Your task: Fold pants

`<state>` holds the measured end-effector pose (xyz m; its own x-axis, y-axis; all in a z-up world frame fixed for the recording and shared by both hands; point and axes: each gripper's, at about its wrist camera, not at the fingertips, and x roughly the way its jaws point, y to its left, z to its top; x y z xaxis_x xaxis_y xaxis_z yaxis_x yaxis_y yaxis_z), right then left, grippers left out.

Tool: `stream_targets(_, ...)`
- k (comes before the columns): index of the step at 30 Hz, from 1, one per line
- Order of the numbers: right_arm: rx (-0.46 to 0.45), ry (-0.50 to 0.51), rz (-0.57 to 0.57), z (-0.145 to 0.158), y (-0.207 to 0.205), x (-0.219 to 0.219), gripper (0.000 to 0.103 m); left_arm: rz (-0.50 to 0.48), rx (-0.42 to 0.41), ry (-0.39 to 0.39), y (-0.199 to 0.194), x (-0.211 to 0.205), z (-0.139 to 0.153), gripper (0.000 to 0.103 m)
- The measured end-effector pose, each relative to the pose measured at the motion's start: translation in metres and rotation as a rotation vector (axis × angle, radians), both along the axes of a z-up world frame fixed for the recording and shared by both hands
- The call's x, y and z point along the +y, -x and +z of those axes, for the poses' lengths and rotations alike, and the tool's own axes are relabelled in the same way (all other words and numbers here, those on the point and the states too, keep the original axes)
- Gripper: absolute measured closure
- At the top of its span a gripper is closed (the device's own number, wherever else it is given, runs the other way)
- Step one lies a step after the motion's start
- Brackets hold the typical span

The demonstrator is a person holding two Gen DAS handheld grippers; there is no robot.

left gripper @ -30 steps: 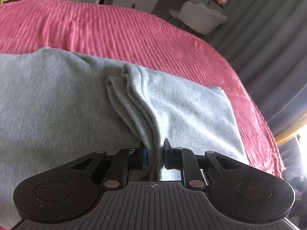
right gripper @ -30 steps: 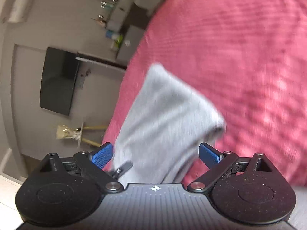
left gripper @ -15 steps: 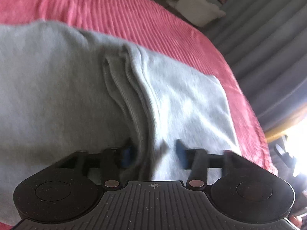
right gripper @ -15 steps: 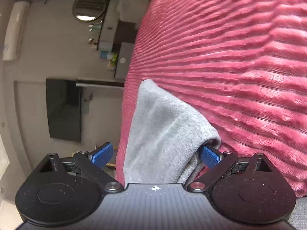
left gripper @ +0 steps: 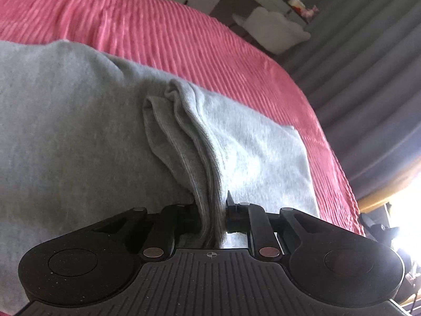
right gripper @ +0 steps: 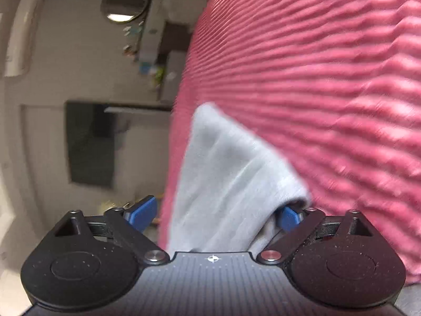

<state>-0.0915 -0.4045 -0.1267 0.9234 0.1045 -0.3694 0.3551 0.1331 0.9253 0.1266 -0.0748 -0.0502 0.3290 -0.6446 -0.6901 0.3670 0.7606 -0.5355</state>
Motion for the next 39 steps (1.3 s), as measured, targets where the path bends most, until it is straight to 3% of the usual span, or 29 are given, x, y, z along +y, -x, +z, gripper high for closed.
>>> stream_targets(3,0.026,0.084,-0.023,0.013,0.004,0.008,0.013,-0.012,-0.058,-0.030,0.006,-0.002,0.010,0.087)
stream_targets(5,0.014,0.130,0.020,0.022,-0.001,0.017,0.011,-0.014,-0.100,-0.049,0.007,-0.002,0.015,0.087)
stream_targets(9,0.025,0.192,0.050,0.028,-0.008,0.026,0.011,0.000,-0.108,-0.070,0.004,0.004,0.010,0.086)
stream_targets(12,0.186,0.190,0.004,0.018,-0.011,0.024,0.032,0.016,-0.055,-0.097,0.002,0.007,-0.015,0.083)
stream_targets(15,0.199,0.188,0.026,0.023,-0.009,0.023,0.029,0.062,-0.044,-0.047,0.000,0.018,-0.014,0.073)
stream_targets(16,0.203,0.214,0.050,0.028,-0.008,0.024,0.021,0.088,-0.052,-0.054,-0.003,0.023,-0.011,0.068)
stream_targets(17,0.206,0.248,0.080,0.035,-0.006,0.027,0.018,0.126,-0.071,-0.076,-0.004,0.029,-0.006,0.056)
stream_targets(18,0.205,0.277,0.100,0.042,-0.001,0.031,0.015,0.164,-0.084,-0.101,-0.004,0.035,-0.002,0.050)
stream_targets(22,0.155,0.444,0.164,0.072,0.008,0.041,0.015,0.257,-0.192,-0.192,0.012,0.042,0.026,0.048)
stream_targets(26,0.180,0.611,0.143,0.088,-0.005,0.051,0.018,0.170,-0.295,-0.185,0.044,0.017,0.049,0.025)
stream_targets(28,0.203,0.643,0.143,0.083,-0.015,0.054,0.032,0.127,-0.322,-0.186,0.057,0.000,0.048,0.023)
stream_targets(31,0.289,0.693,0.180,0.069,-0.032,0.066,0.041,0.023,-0.342,-0.234,0.069,-0.022,0.027,0.020)
stream_targets(33,0.344,0.707,0.207,0.067,-0.035,0.069,0.041,-0.012,-0.325,-0.309,0.068,-0.029,0.006,0.021)
stream_targets(36,0.383,0.784,0.260,0.069,-0.045,0.081,0.032,-0.068,-0.441,-0.415,0.077,-0.035,-0.007,0.021)
stream_targets(37,0.398,0.808,0.273,0.069,-0.046,0.086,0.031,-0.076,-0.456,-0.444,0.078,-0.036,-0.009,0.015)
stream_targets(39,0.430,0.857,0.301,0.068,-0.050,0.096,0.025,-0.034,-0.416,-0.460,0.075,-0.031,-0.013,0.010)
